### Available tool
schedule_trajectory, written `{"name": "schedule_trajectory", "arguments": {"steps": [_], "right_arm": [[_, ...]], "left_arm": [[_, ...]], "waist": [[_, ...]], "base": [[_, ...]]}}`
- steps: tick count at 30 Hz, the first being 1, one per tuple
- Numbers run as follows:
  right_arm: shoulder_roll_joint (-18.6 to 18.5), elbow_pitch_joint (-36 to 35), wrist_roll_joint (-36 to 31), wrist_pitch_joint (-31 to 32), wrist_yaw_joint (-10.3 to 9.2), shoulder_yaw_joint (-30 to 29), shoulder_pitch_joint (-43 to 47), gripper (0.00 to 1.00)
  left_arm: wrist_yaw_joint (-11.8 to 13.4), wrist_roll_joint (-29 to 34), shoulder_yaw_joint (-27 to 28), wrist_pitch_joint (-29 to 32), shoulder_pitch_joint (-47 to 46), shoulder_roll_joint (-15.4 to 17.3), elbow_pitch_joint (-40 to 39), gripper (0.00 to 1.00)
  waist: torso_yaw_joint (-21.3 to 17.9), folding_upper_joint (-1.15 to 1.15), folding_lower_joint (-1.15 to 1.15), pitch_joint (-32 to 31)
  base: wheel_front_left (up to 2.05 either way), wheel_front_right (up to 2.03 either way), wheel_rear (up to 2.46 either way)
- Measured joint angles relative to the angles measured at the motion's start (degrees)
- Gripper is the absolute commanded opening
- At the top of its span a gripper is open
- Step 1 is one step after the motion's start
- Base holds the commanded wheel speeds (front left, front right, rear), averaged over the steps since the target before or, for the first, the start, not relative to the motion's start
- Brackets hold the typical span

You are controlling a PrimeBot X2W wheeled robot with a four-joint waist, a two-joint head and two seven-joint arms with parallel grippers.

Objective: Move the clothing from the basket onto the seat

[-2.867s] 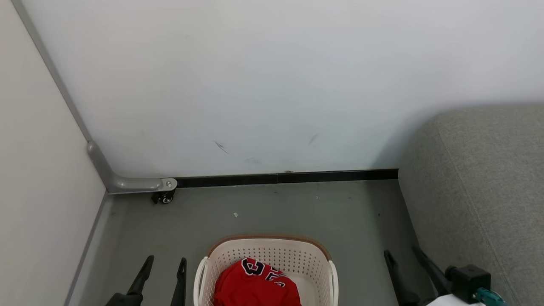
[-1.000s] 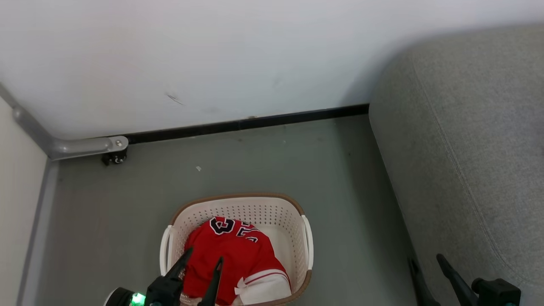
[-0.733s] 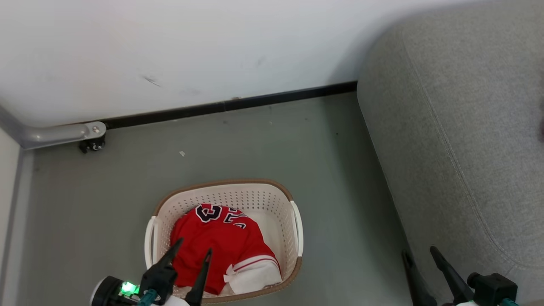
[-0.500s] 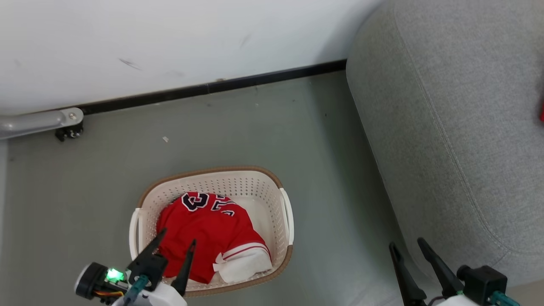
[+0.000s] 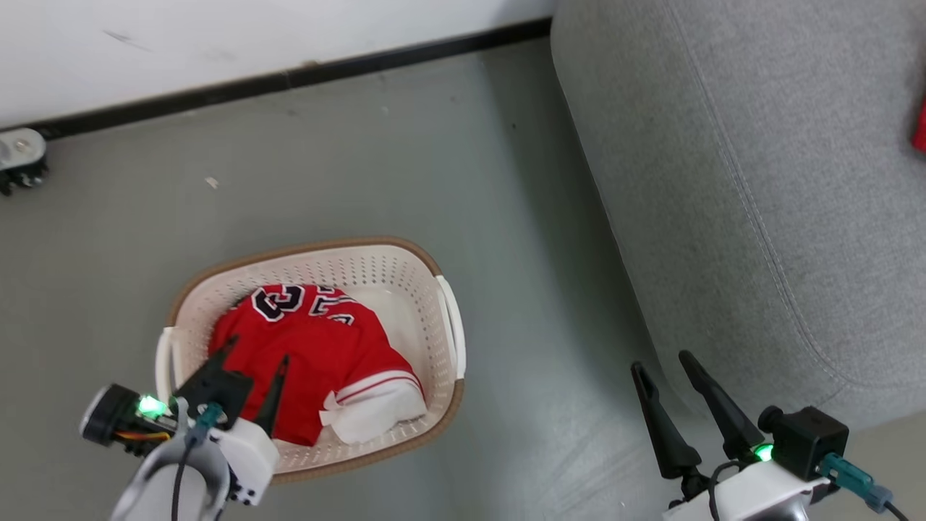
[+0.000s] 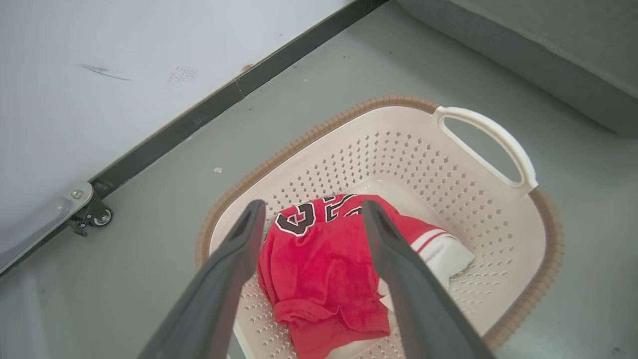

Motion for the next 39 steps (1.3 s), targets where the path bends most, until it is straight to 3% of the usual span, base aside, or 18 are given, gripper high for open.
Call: {"name": "schedule_trajectory", "arguments": {"steps": [15, 39], "right_arm": [[0.0, -1.29, 3.65, 0.0, -0.01, 3.58, -4.56, 1.0], [0.0, -1.9, 8.15, 0.0, -0.01, 8.44, -10.32, 1.0]], "left_arm": [[-0.09, 5.68, -2.25, 4.32, -10.61, 5.24, 8.32, 1.0], [-0.43, 11.39, -5.22, 10.87, -21.54, 9.83, 17.57, 1.0]], "waist": [[-4.38, 0.0, 0.0, 8.05], [-11.2, 0.0, 0.0, 17.75]], "base": [[0.0, 0.0, 0.0], [0.0, 0.0, 0.0]]}}
